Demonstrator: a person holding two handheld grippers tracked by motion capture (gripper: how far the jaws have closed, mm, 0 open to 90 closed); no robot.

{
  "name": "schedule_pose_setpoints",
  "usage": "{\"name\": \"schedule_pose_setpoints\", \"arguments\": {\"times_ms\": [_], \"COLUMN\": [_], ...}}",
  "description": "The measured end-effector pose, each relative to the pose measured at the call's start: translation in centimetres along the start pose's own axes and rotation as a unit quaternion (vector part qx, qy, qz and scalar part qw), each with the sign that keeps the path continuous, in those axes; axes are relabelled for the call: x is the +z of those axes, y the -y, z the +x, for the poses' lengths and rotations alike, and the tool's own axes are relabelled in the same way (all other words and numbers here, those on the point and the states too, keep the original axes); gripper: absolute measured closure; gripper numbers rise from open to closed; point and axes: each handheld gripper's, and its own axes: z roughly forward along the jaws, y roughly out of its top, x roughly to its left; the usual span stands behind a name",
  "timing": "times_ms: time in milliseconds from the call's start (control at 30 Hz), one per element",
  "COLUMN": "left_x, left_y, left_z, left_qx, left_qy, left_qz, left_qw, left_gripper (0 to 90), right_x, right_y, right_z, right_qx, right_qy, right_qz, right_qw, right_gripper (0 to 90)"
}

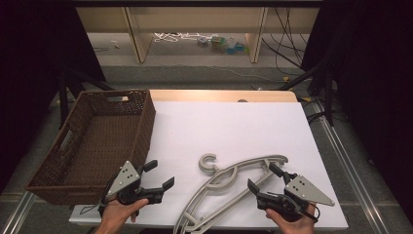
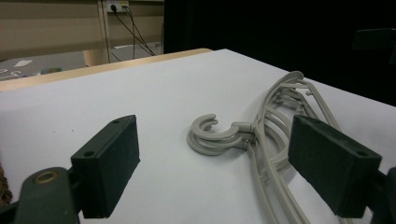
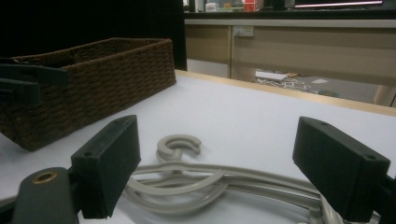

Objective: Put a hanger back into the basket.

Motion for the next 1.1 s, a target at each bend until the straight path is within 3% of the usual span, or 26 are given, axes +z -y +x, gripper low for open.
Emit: {"name": "schedule_pose_setpoints", "arguments": {"times_ms": [133, 167, 267, 300, 333, 367, 400, 467, 500, 600, 667, 700, 800, 867, 933, 1000, 1033, 1067, 1100], "left_x": [0.4, 0.7, 1.1, 1.7, 1.7, 2.2, 2.7, 3.0, 3.5, 4.2, 4.8, 5.6, 6.3, 7.4, 7.8, 8.5, 9.1, 9.1, 9.5], "left_y": [0.0, 0.1, 0.1, 0.1, 0.1, 0.1, 0.2, 0.2, 0.0, 0.0, 0.0, 0.1, 0.1, 0.2, 0.3, 0.2, 0.2, 0.2, 0.3], "left_z": [-0.1, -0.5, -1.1, -1.7, -1.7, -1.8, -2.3, -2.5, -2.7, -2.7, -2.8, -2.9, -3.1, -3.5, -3.6, -3.8, -3.9, -3.9, -4.1], "left_qx": [-0.012, -0.023, -0.022, -0.013, -0.013, -0.02, -0.058, -0.048, -0.026, -0.035, -0.03, -0.023, -0.014, -0.004, 0.003, 0.012, 0.02, 0.02, 0.021], "left_qy": [0.01, 0.02, 0.031, 0.044, 0.044, 0.06, 0.072, 0.076, 0.071, 0.073, 0.075, 0.076, 0.077, 0.079, 0.078, 0.08, 0.085, 0.085, 0.084], "left_qz": [0.014, 0.021, 0.03, 0.051, 0.051, 0.063, 0.084, 0.091, 0.107, 0.123, 0.139, 0.154, 0.165, 0.191, 0.199, 0.213, 0.23, 0.23, 0.24], "left_qw": [0.9998, 0.9993, 0.9988, 0.9976, 0.9976, 0.996, 0.9922, 0.9918, 0.9913, 0.9891, 0.987, 0.9849, 0.9832, 0.9783, 0.9769, 0.9738, 0.9693, 0.9693, 0.9669], "left_gripper": [18.0, 19.2, 20.6, 22.2, 23.5, 24.0, 24.2, 27.3, 28.4, 31.5, 33.5, 35.9, 38.8, 40.7, 43.8, 45.8, 47.4, 48.6, 49.6], "right_x": [-0.2, -0.2, -0.1, -0.1, -0.1, 0.0, -0.1, -0.1, -0.2, -0.1, -0.1, -0.1, -0.1, 0.0, 0.0, -0.1, -0.1, -0.1, 0.0], "right_y": [0.0, 0.0, 0.0, 0.0, 0.0, 0.0, 0.0, 0.0, 0.0, 0.0, -0.1, -0.1, -0.1, 0.0, -0.1, 0.0, 0.0, -0.1, -0.1], "right_z": [-0.2, -0.2, -0.2, -0.2, -0.2, -0.2, -0.2, -0.3, -0.3, -0.4, -0.4, -0.4, -0.4, -0.4, -0.5, -0.5, -0.5, -0.5, -0.5], "right_qx": [0.003, 0.007, 0.006, 0.007, 0.008, 0.008, 0.008, 0.008, 0.007, 0.006, 0.009, 0.009, 0.008, 0.006, 0.006, 0.008, 0.007, 0.007, 0.006], "right_qy": [0.006, 0.007, 0.007, 0.002, -0.001, -0.002, -0.003, -0.003, -0.009, -0.004, -0.008, -0.01, -0.009, -0.009, -0.008, -0.012, -0.011, -0.011, -0.012], "right_qz": [0.013, 0.017, 0.007, 0.014, 0.012, 0.014, 0.016, 0.016, 0.019, 0.007, 0.007, 0.008, 0.007, 0.009, 0.009, 0.012, 0.01, 0.01, 0.008], "right_qw": [0.9999, 0.9998, 0.9999, 0.9999, 0.9999, 0.9999, 0.9998, 0.9998, 0.9998, 1.0, 0.9999, 0.9999, 0.9999, 0.9999, 0.9999, 0.9998, 0.9999, 0.9999, 0.9999], "right_gripper": [16.0, 16.0, 16.1, 16.3, 16.3, 16.3, 16.4, 16.5, 16.6, 16.6, 16.6, 16.7, 16.7, 17.3, 17.3, 17.3, 17.3, 17.3, 17.3]}}
